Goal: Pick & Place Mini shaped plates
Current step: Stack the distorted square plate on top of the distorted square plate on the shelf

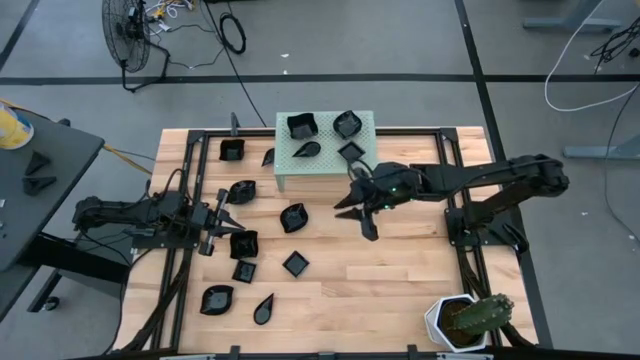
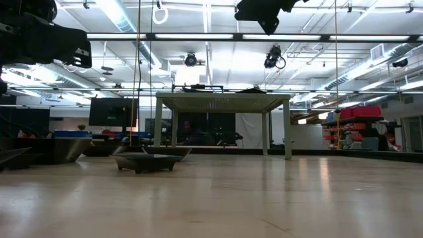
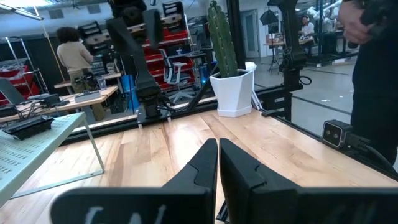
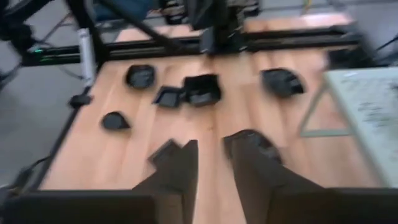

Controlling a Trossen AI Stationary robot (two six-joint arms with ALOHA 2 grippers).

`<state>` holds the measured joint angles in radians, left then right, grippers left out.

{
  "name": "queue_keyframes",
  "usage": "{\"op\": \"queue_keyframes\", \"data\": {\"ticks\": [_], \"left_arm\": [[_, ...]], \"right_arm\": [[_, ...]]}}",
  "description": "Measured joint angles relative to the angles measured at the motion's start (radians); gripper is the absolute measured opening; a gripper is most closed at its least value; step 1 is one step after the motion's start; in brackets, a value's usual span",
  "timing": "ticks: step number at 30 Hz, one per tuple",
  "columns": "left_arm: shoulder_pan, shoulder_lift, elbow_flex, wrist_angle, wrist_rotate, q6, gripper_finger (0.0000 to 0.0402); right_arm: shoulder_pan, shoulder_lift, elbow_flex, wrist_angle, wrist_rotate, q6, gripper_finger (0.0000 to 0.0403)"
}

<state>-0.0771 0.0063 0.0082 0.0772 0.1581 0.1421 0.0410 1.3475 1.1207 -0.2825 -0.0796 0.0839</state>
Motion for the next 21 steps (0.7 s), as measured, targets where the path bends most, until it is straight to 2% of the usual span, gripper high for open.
{"op": "queue_keyframes", "data": {"ticks": [4, 10, 21], "left_arm": [[0.0, 0.0, 0.0, 0.0, 0.0, 0.0, 0.0023], [0.0, 0.0, 0.0, 0.0, 0.0, 0.0, 0.0023], [0.0, 0.0, 0.0, 0.0, 0.0, 0.0, 0.0023]], "right_arm": [[-0.009, -0.064, -0.061, 0.076, 0.029, -0.014, 0.0064], [-0.07, -0.195, -0.12, 0.071, 0.032, -0.014, 0.0009], [-0.149, -0.416, -0.154, -0.168, 0.031, -0.059, 0.0011]]}}
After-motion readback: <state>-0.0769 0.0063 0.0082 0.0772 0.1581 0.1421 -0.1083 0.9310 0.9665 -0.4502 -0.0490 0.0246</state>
